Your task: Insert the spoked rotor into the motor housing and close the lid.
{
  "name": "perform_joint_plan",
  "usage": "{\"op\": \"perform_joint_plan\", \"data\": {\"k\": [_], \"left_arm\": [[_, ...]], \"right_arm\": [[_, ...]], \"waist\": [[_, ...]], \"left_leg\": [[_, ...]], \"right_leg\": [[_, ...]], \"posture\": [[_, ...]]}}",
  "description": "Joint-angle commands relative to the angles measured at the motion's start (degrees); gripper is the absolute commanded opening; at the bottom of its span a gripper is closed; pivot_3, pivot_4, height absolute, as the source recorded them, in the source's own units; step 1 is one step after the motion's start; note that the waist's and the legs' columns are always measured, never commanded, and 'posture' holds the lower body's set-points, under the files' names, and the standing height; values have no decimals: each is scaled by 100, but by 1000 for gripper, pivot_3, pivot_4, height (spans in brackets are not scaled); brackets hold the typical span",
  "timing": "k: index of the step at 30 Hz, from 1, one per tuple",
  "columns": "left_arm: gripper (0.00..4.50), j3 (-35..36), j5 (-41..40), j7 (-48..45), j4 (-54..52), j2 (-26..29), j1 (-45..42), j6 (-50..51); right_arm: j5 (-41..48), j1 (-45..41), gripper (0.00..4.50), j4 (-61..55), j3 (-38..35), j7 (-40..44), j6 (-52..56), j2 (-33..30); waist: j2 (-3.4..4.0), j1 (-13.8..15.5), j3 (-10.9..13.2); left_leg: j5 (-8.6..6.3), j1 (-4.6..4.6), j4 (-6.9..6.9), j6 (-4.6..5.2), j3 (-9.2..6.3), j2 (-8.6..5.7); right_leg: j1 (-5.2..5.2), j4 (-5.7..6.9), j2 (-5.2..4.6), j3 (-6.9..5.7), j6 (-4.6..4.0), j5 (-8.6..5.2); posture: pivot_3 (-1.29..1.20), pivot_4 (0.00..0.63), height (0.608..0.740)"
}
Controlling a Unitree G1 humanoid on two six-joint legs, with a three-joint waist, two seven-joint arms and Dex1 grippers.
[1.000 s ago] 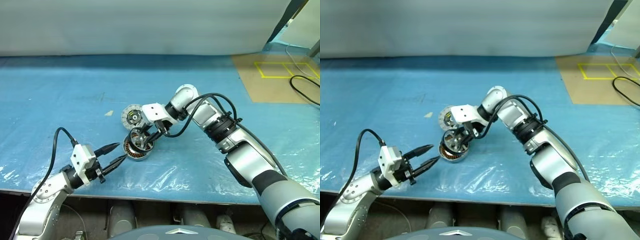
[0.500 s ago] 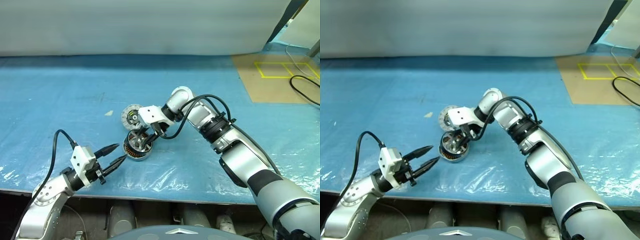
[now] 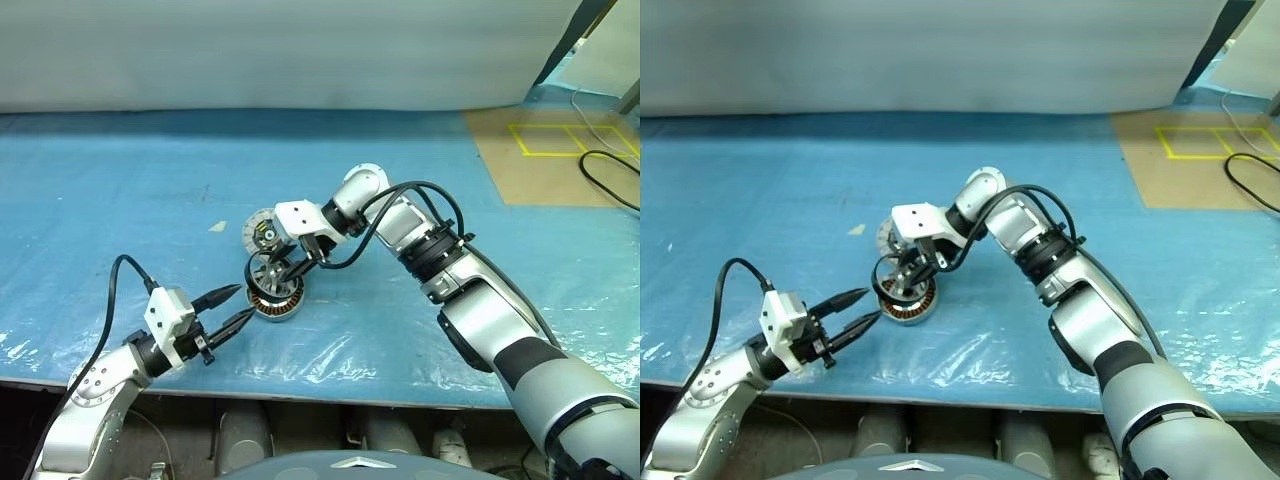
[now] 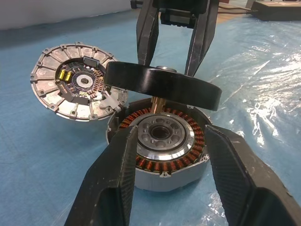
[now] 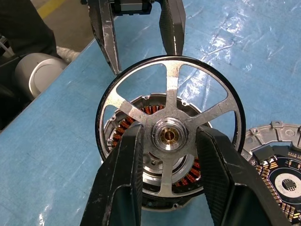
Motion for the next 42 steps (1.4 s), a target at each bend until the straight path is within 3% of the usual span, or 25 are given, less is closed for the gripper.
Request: {"op": "perform_joint_plan", "data": {"k": [1,32,42], "left_arm": [[2384,-14,-28,28,-200,-19,11,-22],[2384,-43,-48,62,-224,-1,2,29],[2384,-68,-31,80,-224,-2,7,15]], "right_arm": [[-58,28,1650,50,-44,-78,-24,15],[-12,99,1650,-511,-103,-99,229,216],[-191,205,1650,-224,22,-123,134,113]], "waist": [[0,0,0],[0,1,0],[0,-1,0]], "left_leg": [[0,0,0,0,0,-1],[0,0,0,0,0,0],[0,0,0,0,0,0]], "right_leg": [[0,0,0,0,0,0],[0,1,0,0,0,0],[0,1,0,0,0,0]], "posture": [[0,150,740],[0,150,740],[0,150,740]]}}
